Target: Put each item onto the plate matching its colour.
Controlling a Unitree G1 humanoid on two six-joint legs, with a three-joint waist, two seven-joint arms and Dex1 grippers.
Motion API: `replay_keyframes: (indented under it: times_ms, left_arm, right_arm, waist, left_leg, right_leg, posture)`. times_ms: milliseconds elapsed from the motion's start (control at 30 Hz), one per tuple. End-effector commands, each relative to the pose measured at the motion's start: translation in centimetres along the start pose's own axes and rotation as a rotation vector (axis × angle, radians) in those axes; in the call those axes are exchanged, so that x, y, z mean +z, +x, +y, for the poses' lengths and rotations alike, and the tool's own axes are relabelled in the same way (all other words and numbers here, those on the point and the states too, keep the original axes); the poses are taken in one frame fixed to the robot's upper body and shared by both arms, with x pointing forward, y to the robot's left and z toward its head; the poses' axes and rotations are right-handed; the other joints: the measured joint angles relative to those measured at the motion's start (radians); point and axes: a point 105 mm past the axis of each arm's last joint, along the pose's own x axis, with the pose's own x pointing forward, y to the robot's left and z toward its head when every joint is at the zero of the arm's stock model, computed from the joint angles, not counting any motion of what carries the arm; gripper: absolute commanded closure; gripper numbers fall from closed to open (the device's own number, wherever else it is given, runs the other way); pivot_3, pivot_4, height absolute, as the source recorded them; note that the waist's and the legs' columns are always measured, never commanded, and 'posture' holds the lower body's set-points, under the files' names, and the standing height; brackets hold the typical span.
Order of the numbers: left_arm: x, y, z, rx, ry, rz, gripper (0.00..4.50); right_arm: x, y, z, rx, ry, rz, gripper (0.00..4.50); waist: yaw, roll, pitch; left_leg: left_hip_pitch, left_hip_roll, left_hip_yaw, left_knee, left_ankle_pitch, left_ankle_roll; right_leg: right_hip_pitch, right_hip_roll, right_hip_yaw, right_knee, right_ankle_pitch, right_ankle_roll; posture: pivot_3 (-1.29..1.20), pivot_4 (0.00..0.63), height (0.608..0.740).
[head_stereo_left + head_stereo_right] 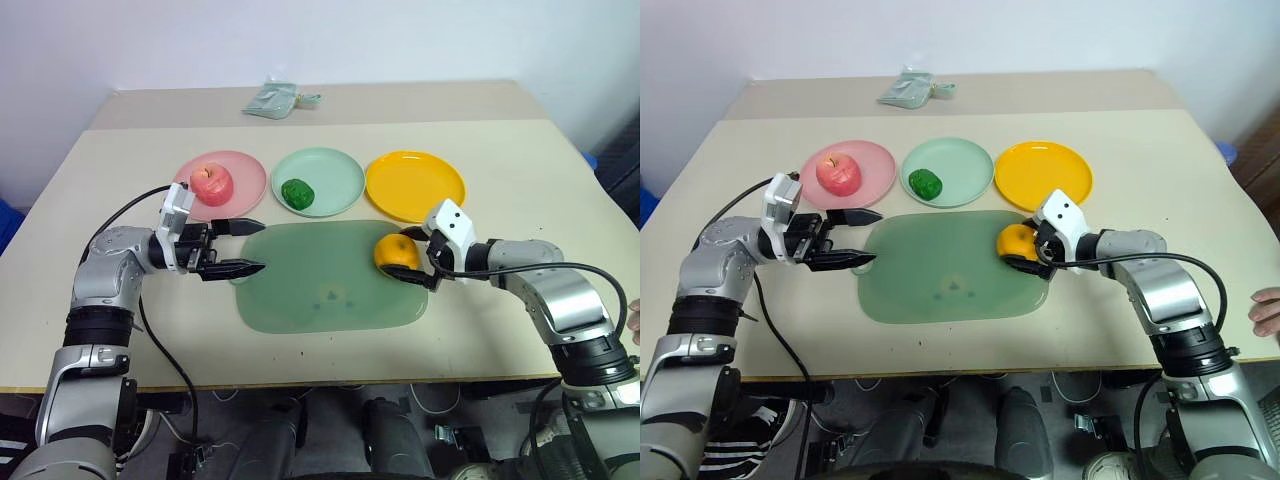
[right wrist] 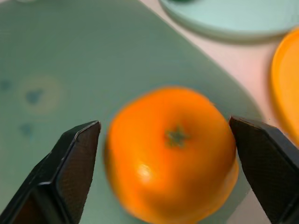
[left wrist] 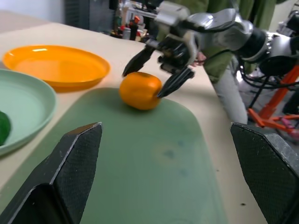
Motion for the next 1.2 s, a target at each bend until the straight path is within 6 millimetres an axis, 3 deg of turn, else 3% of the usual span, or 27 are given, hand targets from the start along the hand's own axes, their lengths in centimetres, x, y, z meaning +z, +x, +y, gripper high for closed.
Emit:
replay_keyframes:
  times_ms: [33, 200, 333, 467, 567, 700, 767, 800, 967, 1100, 1200]
  left_arm:
    - [1.2, 0.0, -0.2, -0.001, 0.049, -0.011, 0.00]
    - [1.8, 0.2, 0.5, 0.042, 0.114, -0.043, 0.00]
    - [2.2, 0.8, 1.9, 0.130, 0.198, -0.064, 0.00]
    - [0.9, 2.1, 3.6, 0.239, 0.187, -0.009, 0.00]
    - [0.7, 2.8, 4.5, 0.319, 0.216, -0.012, 0.00]
    - [1.0, 3.6, 4.1, 0.320, 0.214, -0.061, 0.00]
    - [0.9, 3.9, 3.8, 0.310, 0.224, -0.060, 0.00]
    - [0.8, 3.9, 3.9, 0.316, 0.230, -0.060, 0.00]
    - [0.8, 3.7, 3.8, 0.303, 0.231, -0.064, 0.00]
    - [1.3, 2.9, 3.1, 0.240, 0.229, -0.089, 0.00]
    - [1.2, 1.9, 2.3, 0.171, 0.195, -0.077, 0.00]
  right_arm:
    - [0.6, -0.2, -0.4, -0.015, -0.040, -0.003, 1.08]
    - [4.9, -0.9, -2.3, -0.081, 0.000, -0.196, 1.24]
    - [7.6, -1.2, -5.8, -0.245, 0.012, -0.303, 1.24]
    - [8.2, 0.5, -10.4, -0.487, -0.030, -0.290, 1.24]
    - [7.5, 2.1, -12.0, -0.563, -0.009, -0.257, 1.24]
    - [6.0, 3.8, -12.7, -0.585, 0.042, -0.213, 1.24]
    - [5.0, 4.3, -12.7, -0.579, 0.073, -0.180, 0.23]
    - [4.9, 4.4, -12.8, -0.583, 0.066, -0.174, 0.02]
    - [6.9, 3.2, -13.3, -0.610, 0.005, -0.264, 0.02]
    - [10.2, 1.5, -10.8, -0.449, -0.028, -0.484, 0.02]
    - [11.0, 0.3, -6.5, -0.251, -0.090, -0.558, 0.02]
  waist:
    - [0.000, 0.000, 0.000]
    - [-0.002, 0.000, 0.000]
    - [-0.004, 0.000, 0.000]
    - [-0.005, 0.000, 0.000]
    - [-0.006, 0.000, 0.000]
    - [-0.009, 0.000, 0.000]
    - [-0.009, 0.000, 0.000]
    - [-0.009, 0.000, 0.000]
    - [-0.010, 0.001, 0.000]
    - [-0.011, 0.001, 0.000]
    - [-0.009, 0.001, 0.000]
  left_leg:
    - [0.000, 0.000, 0.000, 0.000, 0.000, 0.000]
    - [0.000, 0.000, 0.000, 0.000, 0.000, 0.000]
    - [0.000, 0.000, 0.000, -0.001, 0.000, 0.000]
    - [0.000, 0.000, 0.001, -0.001, 0.000, 0.000]
    - [0.000, 0.000, 0.000, -0.001, 0.000, 0.000]
    - [0.000, 0.000, 0.000, -0.003, 0.001, -0.001]
    - [0.000, 0.000, 0.000, -0.003, 0.001, -0.001]
    - [0.000, 0.000, 0.000, -0.003, 0.001, -0.001]
    - [0.000, 0.000, -0.001, -0.002, 0.002, -0.002]
    - [0.000, 0.001, -0.001, -0.003, 0.002, -0.002]
    - [0.000, 0.001, -0.001, -0.004, 0.001, -0.002]
  right_leg:
    - [0.000, 0.000, 0.000, 0.000, 0.000, 0.000]
    - [0.000, 0.000, 0.000, 0.000, 0.000, 0.000]
    - [-0.001, 0.000, 0.000, 0.000, 0.000, 0.000]
    - [0.000, 0.000, 0.000, 0.000, 0.000, 0.000]
    - [-0.001, 0.000, 0.000, 0.000, 0.001, -0.001]
    - [-0.002, 0.000, 0.000, 0.000, 0.001, -0.001]
    - [-0.002, 0.000, 0.000, 0.000, 0.001, -0.001]
    - [-0.002, 0.000, 0.000, 0.000, 0.001, -0.001]
    - [-0.002, 0.002, 0.001, 0.001, 0.002, -0.002]
    - [-0.002, 0.004, 0.002, 0.001, 0.002, -0.002]
    - [-0.003, 0.004, 0.002, 0.001, 0.002, -0.002]
  posture:
    - [0.00, 0.150, 0.740]
    - [0.00, 0.150, 0.740]
    - [0.00, 0.150, 0.740]
    - [0.00, 0.150, 0.740]
    - [0.00, 0.150, 0.740]
    - [0.00, 0.150, 0.740]
    - [0.00, 0.150, 0.740]
    - [0.00, 0.150, 0.740]
    - [0.00, 0.150, 0.740]
    - [0.00, 0.150, 0.740]
    - [0.00, 0.150, 0.740]
